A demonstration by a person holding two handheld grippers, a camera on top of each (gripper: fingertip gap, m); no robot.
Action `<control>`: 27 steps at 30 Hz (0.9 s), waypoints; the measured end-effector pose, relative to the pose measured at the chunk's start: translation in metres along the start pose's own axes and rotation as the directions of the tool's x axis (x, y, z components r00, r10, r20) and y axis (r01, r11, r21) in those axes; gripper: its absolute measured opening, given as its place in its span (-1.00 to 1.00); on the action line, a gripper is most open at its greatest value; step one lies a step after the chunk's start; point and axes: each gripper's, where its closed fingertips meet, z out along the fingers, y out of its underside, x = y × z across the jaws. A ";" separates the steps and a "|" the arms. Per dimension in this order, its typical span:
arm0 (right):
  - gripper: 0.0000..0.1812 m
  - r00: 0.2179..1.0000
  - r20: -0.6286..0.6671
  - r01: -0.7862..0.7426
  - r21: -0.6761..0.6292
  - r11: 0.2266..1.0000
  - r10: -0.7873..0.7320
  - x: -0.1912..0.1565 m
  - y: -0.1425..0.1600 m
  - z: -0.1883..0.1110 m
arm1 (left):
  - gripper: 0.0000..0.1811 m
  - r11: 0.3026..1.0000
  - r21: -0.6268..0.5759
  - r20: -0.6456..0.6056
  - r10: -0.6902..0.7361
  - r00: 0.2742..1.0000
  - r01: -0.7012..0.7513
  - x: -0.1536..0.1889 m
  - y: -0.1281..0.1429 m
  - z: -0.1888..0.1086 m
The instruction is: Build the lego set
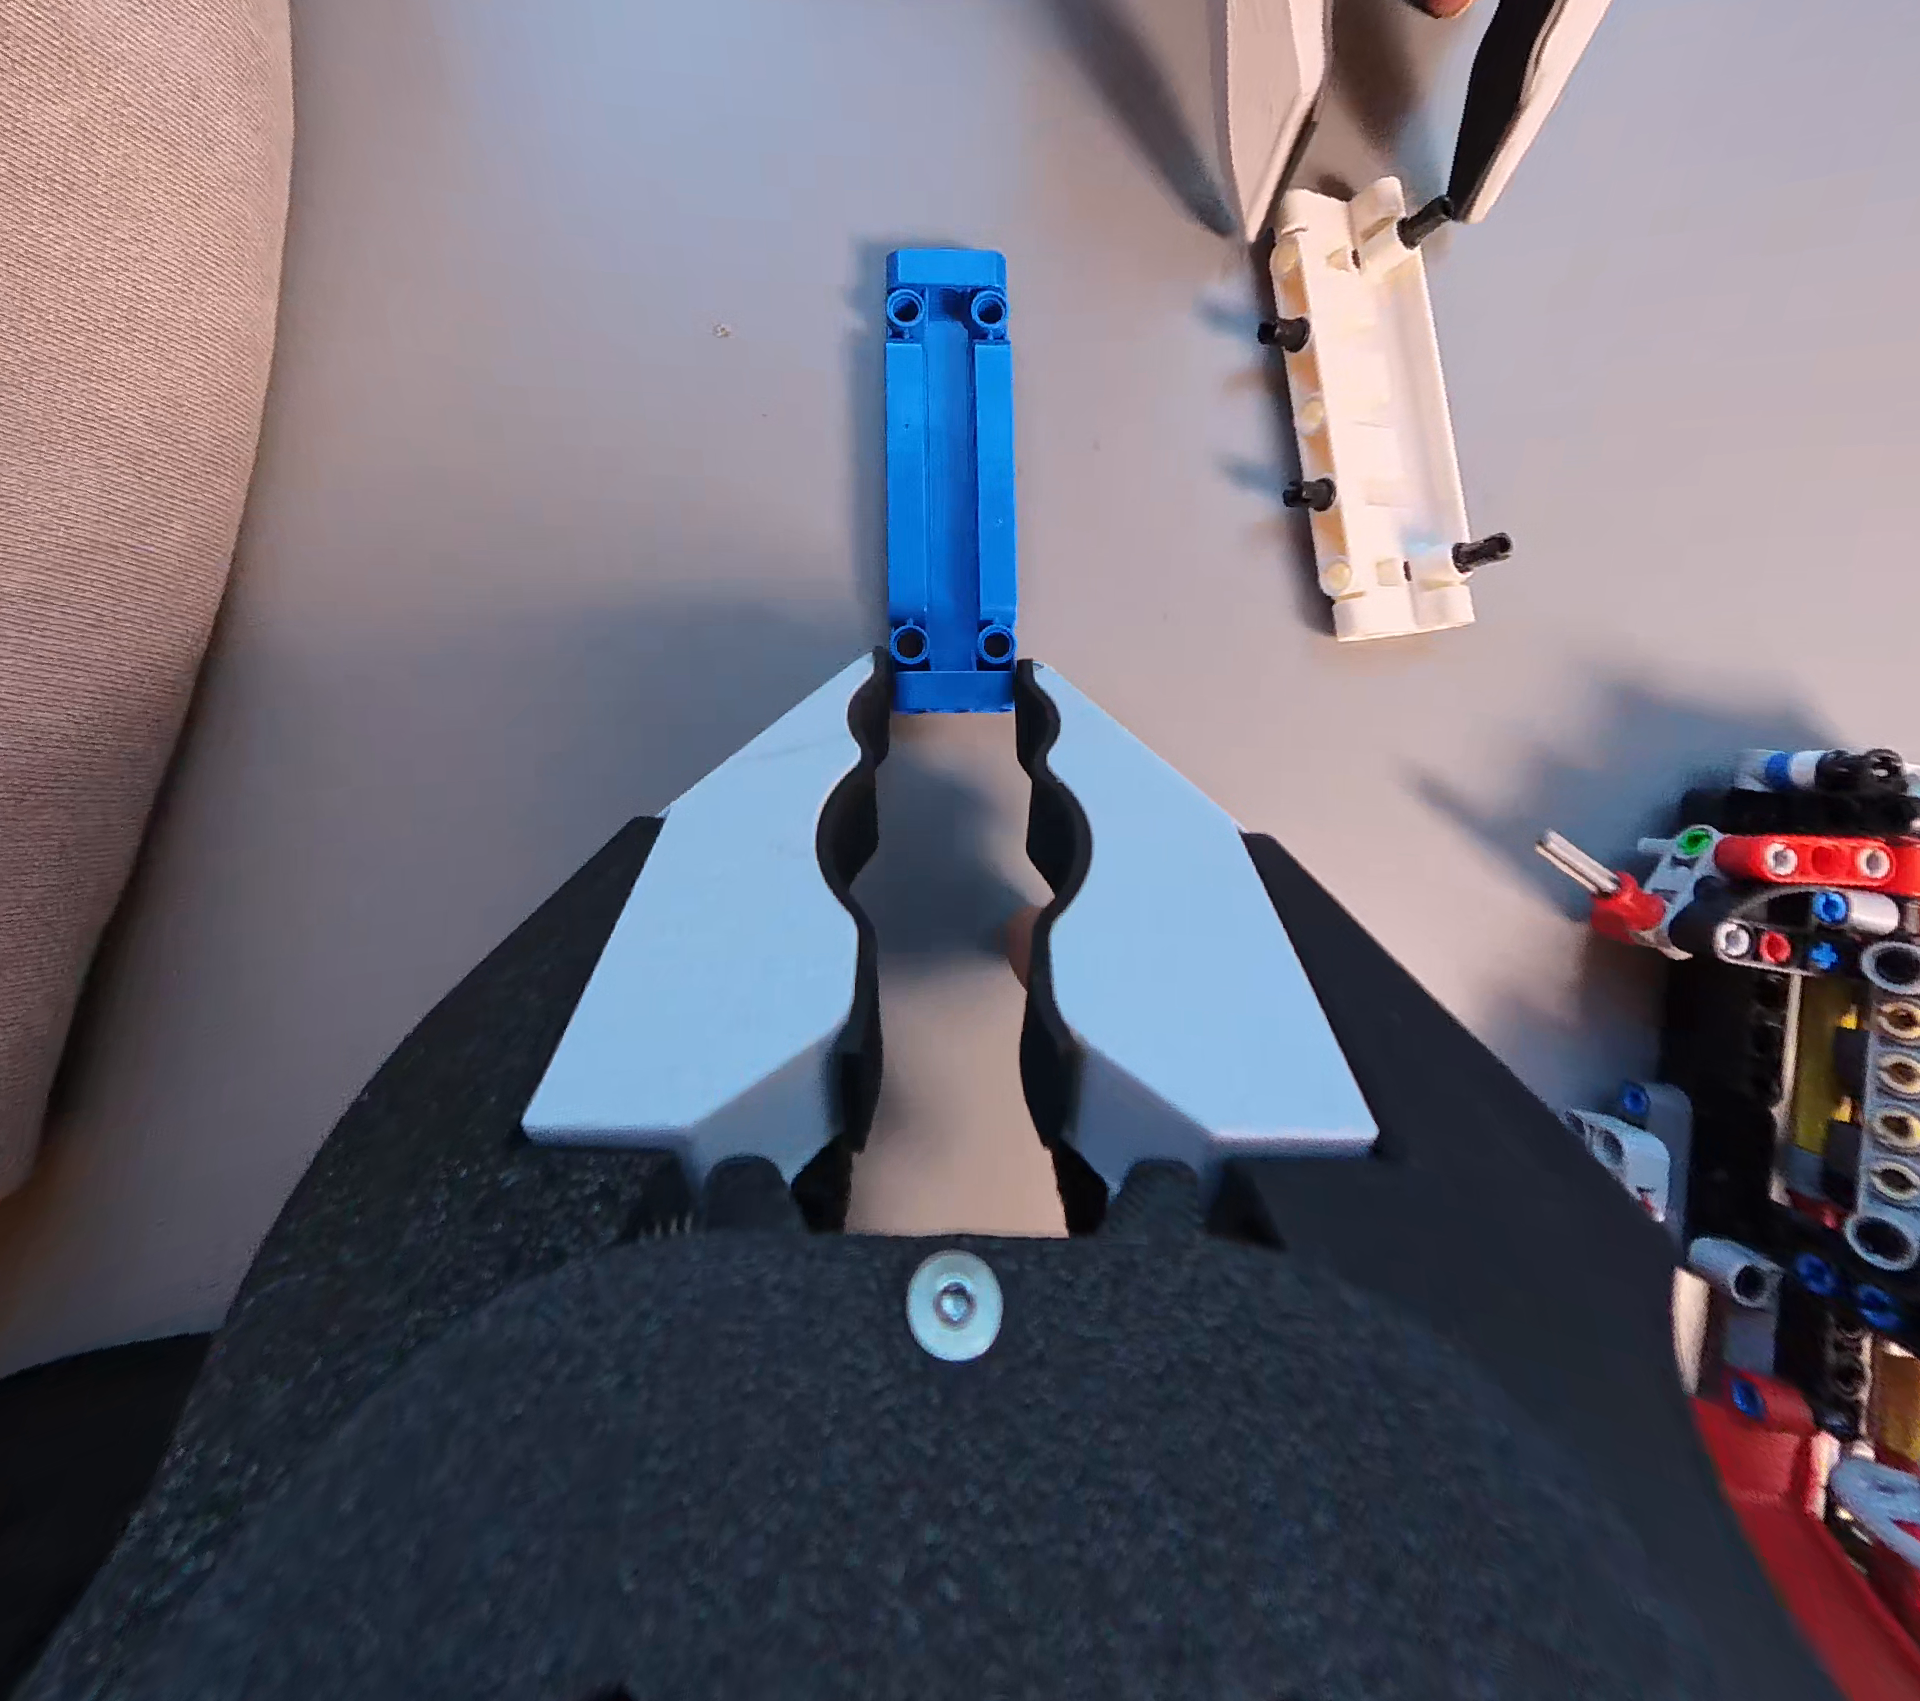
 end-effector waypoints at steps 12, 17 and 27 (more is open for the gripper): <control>-0.77 0.768 -0.523 0.444 0.018 0.896 -0.370 0.041 -0.022 -0.022 | -0.74 0.997 0.003 0.057 0.082 0.995 -0.082 0.002 -0.002 0.004; -0.77 0.608 -0.641 0.577 -0.048 0.815 -0.468 0.041 -0.027 -0.032 | -0.74 0.992 0.010 0.085 0.124 0.989 -0.126 0.000 -0.004 0.004; -0.76 0.922 -0.308 0.267 0.066 0.961 -0.235 0.034 -0.016 -0.009 | -0.74 0.968 0.030 0.135 0.244 0.960 -0.250 0.003 -0.009 0.003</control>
